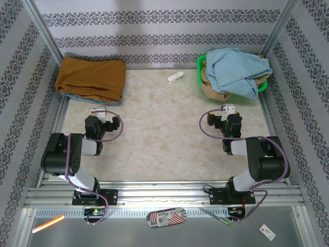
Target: Fold and stack the trousers
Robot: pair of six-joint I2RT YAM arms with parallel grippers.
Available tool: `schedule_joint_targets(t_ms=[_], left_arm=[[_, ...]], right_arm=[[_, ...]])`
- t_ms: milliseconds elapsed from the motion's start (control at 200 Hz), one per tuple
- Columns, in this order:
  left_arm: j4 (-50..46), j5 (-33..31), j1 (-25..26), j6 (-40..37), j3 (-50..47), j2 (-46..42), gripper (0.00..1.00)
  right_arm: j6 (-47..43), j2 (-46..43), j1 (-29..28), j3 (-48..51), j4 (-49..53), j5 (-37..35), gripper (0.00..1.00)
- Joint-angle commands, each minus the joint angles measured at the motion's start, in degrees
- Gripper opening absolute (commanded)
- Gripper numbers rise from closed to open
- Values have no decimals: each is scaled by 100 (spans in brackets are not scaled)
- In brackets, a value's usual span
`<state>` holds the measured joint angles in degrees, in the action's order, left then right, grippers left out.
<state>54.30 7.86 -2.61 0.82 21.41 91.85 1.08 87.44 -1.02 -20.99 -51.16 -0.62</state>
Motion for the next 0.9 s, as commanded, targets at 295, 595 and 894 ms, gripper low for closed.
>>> schedule_joint_targets(t_ms=[295,595,894], left_arm=[[247,-677,50,175,-69,-86,99],[-2164,-1232,156,305,554,-1605,99],[-5787,-265,173,2573,2752,-3916,99]], right_arm=[[43,-59,75,-124,-17,88,98],[-365,-1227,-569,-715,1826,-941,98],[1575,-2913,-1061,-3549,7049,-826,98]])
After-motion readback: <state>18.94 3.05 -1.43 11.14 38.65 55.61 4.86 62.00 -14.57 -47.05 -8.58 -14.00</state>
